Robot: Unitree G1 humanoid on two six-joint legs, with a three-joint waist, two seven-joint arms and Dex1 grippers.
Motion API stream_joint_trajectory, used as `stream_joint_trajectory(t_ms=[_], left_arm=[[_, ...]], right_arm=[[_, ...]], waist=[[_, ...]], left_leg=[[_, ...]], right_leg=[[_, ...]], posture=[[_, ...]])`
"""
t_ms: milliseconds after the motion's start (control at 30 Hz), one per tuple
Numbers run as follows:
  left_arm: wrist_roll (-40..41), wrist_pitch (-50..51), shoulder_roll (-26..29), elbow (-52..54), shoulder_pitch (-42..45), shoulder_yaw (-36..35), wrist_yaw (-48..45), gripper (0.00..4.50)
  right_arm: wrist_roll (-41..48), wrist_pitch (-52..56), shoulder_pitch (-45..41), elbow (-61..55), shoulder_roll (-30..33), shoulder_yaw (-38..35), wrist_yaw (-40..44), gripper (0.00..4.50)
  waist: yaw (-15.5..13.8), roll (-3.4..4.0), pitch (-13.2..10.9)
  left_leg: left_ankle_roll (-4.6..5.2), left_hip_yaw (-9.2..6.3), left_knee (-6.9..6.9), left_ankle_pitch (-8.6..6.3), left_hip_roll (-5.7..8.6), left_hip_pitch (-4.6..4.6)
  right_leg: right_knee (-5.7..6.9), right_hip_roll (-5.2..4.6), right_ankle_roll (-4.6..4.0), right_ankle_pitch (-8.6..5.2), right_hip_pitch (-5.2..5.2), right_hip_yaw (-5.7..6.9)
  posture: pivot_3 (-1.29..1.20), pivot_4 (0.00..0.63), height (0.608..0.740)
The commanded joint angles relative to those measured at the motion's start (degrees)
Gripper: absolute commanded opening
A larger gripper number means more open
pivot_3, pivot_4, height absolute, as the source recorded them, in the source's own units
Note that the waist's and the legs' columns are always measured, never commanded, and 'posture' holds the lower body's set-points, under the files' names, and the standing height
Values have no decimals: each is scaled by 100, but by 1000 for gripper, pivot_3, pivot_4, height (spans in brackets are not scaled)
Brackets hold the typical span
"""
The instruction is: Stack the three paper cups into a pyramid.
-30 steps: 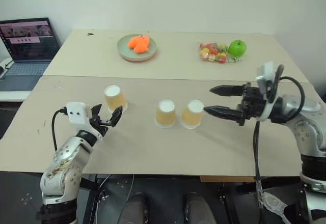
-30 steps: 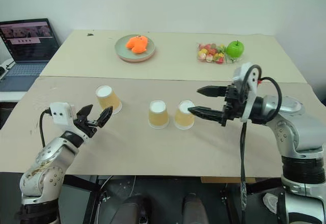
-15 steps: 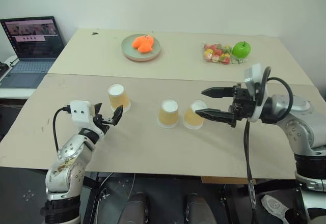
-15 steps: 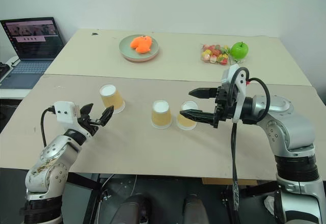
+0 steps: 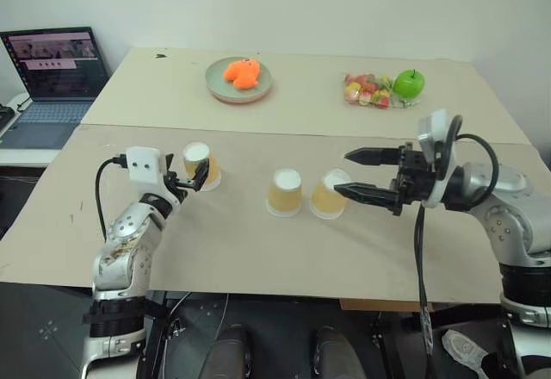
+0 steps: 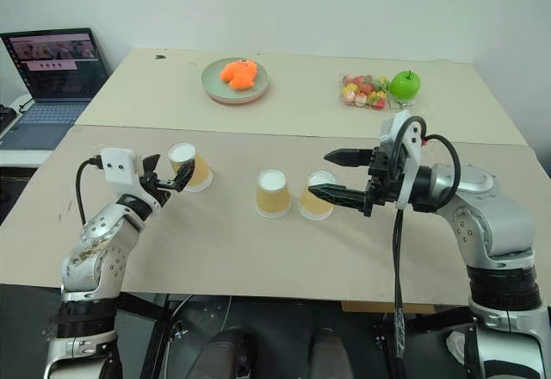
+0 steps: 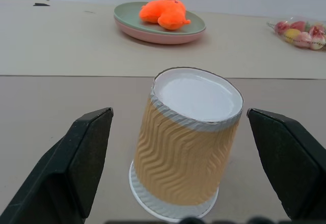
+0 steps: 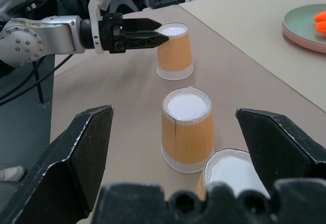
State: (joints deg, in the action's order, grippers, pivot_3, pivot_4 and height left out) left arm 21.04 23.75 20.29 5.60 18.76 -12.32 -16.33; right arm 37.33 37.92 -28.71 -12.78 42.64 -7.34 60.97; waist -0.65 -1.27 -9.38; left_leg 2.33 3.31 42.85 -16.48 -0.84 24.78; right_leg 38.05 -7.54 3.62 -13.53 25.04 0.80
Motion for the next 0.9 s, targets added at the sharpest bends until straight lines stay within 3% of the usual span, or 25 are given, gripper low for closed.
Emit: stream_joint_trajectory(t_ms=[33, 600, 700, 800, 900], left_arm=[[-87, -216, 67, -113, 215, -8, -101, 4500], [-468, -647, -99, -957, 796, 310, -291, 4500], [-532, -681, -99, -1031, 823, 297, -228, 3805], [-544, -633, -106, -1067, 867, 341, -258, 2701], [-580, -629, -130, -1038, 920, 393, -267, 2701]], right_arm=[[138, -135, 11, -252, 79, -279, -61, 4479], [146, -156, 210, -398, 56, -475, -306, 4479], [127, -166, 249, -396, 60, -497, -324, 4500], [131, -168, 247, -398, 66, -510, -345, 4500], [133, -170, 219, -393, 62, -494, -366, 4500]], waist=[[1, 0, 0], [3, -1, 0], [2, -1, 0], [1, -1, -1], [1, -1, -1]], left_leg=[[0, 0, -1, 0, 0, 0], [0, 0, 0, 0, 0, 2], [0, 0, 0, 0, 0, 2], [0, 0, 0, 0, 0, 2], [0, 0, 0, 0, 0, 2]], right_leg=[[0, 0, 0, 0, 0, 0], [0, 0, 0, 0, 1, 1], [1, 0, 0, 0, 1, 1], [0, 0, 0, 0, 1, 1], [0, 0, 0, 0, 1, 1]], posture=[[0, 150, 676], [0, 150, 676], [0, 150, 676], [0, 150, 676], [0, 150, 676]])
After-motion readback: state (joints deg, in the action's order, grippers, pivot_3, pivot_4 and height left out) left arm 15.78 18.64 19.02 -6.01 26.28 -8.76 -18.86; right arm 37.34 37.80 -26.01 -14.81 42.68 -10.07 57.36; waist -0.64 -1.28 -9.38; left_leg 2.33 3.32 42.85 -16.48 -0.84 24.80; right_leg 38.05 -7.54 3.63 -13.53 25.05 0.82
